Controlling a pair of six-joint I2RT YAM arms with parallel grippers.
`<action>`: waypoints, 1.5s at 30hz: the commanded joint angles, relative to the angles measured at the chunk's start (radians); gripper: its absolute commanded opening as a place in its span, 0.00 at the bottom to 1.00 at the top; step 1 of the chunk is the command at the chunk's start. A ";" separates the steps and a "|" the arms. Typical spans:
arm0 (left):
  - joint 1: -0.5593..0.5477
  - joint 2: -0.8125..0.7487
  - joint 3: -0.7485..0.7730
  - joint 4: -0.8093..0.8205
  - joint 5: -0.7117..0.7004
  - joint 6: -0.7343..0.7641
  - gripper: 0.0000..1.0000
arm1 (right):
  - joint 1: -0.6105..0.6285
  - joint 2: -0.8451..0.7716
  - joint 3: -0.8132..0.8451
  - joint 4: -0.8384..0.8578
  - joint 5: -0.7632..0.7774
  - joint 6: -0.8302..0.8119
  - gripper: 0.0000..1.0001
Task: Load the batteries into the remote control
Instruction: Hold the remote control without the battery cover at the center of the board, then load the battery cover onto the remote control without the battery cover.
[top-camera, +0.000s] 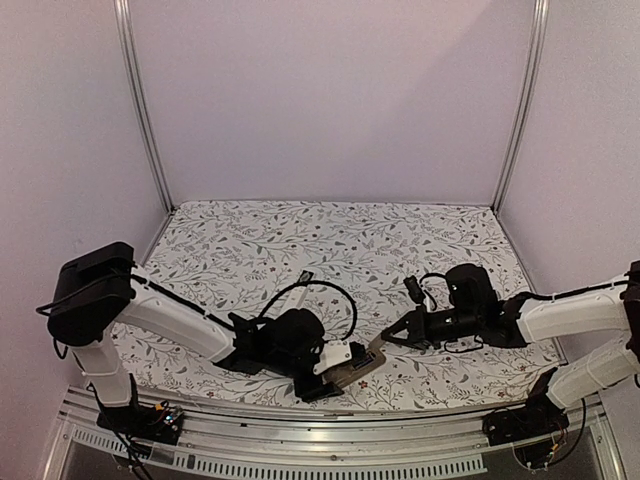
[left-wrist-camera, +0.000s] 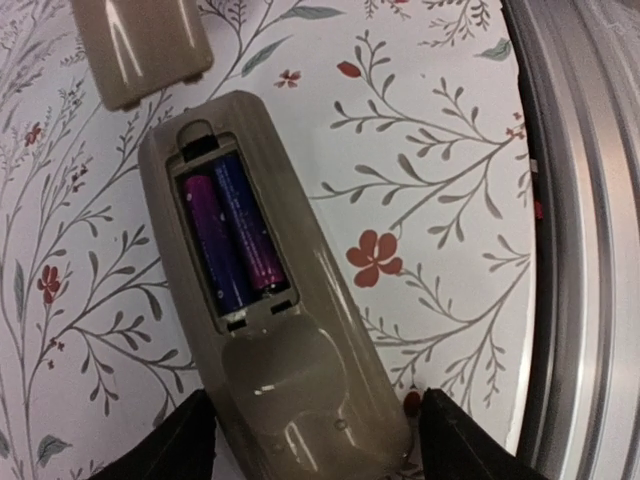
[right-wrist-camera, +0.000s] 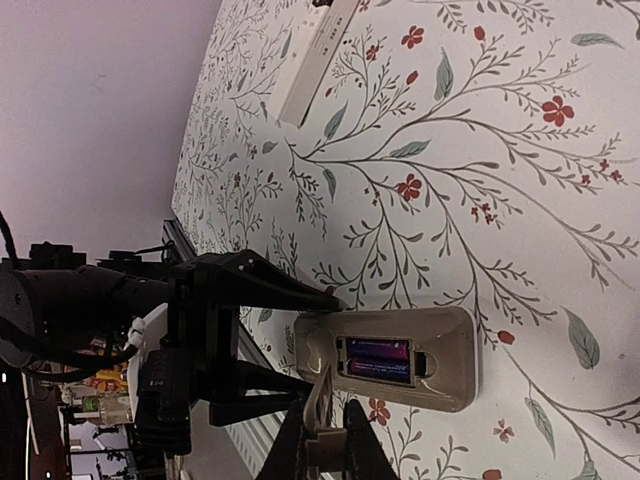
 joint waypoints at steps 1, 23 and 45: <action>-0.032 0.030 0.012 -0.045 -0.031 -0.058 0.67 | 0.003 0.033 -0.010 0.068 -0.027 0.043 0.00; -0.066 0.085 0.010 -0.055 -0.186 -0.232 0.73 | 0.006 0.235 0.112 0.011 -0.168 -0.183 0.00; -0.071 0.079 -0.010 -0.037 -0.205 -0.234 0.69 | -0.007 0.286 0.128 0.026 -0.160 -0.190 0.00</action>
